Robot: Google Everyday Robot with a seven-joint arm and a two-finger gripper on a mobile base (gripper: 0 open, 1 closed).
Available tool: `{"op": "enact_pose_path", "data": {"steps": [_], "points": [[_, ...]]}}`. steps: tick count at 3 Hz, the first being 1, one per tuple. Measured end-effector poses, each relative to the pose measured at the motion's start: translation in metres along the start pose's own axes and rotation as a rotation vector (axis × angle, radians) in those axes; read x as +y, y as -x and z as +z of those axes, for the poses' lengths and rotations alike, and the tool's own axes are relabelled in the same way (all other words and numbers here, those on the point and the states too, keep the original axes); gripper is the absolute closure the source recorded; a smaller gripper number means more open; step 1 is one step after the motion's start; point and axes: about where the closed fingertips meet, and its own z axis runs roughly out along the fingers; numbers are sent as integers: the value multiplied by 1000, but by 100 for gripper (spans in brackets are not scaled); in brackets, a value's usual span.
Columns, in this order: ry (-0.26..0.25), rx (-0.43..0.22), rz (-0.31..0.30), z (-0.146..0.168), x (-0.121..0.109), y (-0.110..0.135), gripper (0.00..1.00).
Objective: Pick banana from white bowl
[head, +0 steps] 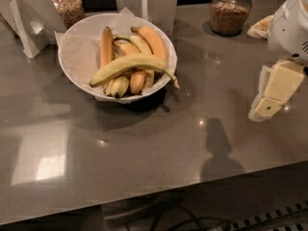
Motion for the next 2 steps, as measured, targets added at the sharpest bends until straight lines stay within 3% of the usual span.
{"op": "enact_pose_path", "data": {"steps": [2], "points": [[-88,-288,-130,19,-35,66,0]]}}
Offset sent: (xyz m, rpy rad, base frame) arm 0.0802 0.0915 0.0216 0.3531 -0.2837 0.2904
